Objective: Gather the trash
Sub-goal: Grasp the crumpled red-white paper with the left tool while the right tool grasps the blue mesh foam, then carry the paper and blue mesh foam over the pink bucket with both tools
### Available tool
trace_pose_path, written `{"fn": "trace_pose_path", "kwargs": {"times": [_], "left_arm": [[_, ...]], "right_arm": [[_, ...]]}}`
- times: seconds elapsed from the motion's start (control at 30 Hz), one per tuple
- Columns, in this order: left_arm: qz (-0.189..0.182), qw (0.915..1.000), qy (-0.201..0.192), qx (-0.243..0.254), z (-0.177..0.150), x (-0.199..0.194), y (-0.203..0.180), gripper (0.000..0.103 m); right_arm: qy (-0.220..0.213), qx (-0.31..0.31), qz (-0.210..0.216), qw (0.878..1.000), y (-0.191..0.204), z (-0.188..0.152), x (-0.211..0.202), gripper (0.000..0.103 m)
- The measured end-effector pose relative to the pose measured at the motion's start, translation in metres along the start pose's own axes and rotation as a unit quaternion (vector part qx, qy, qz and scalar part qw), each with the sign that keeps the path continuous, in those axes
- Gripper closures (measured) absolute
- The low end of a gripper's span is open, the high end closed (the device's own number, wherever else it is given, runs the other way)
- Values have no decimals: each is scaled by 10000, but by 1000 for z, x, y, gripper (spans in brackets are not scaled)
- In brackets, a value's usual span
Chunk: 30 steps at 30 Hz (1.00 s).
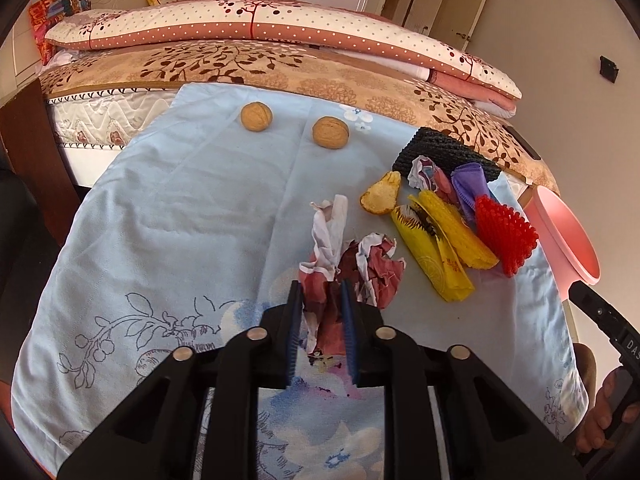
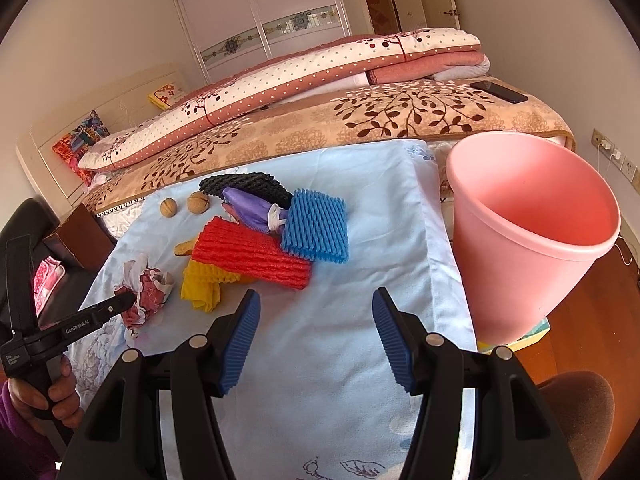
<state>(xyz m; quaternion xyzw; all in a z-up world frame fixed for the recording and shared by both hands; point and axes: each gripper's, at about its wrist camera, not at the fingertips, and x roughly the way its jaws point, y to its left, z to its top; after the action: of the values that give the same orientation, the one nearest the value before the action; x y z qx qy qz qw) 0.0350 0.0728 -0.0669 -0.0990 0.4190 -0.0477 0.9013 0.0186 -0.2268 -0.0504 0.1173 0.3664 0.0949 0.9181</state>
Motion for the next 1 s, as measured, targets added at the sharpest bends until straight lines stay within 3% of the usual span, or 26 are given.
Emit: {"fn": "trace_pose_path", "kwargs": {"times": [0.3,0.43,0.67,1.0], "left_arm": [[-51,9996,-273,-41,8,-10,2,92],[-129,9992,-382,-59,12,-14,3,92],[-140,9990,-416,-68,17,-14,7,92],[-179,9991,-387,-37,18,-12,7,92]], "right_arm": [[96,169,208,9996,0,24,24,46],[147,76,349,9993,9,37,37,52],[321,-51,204,9993,20,52,70,56],[701,2,-77,9975,10,42,87,90]]}}
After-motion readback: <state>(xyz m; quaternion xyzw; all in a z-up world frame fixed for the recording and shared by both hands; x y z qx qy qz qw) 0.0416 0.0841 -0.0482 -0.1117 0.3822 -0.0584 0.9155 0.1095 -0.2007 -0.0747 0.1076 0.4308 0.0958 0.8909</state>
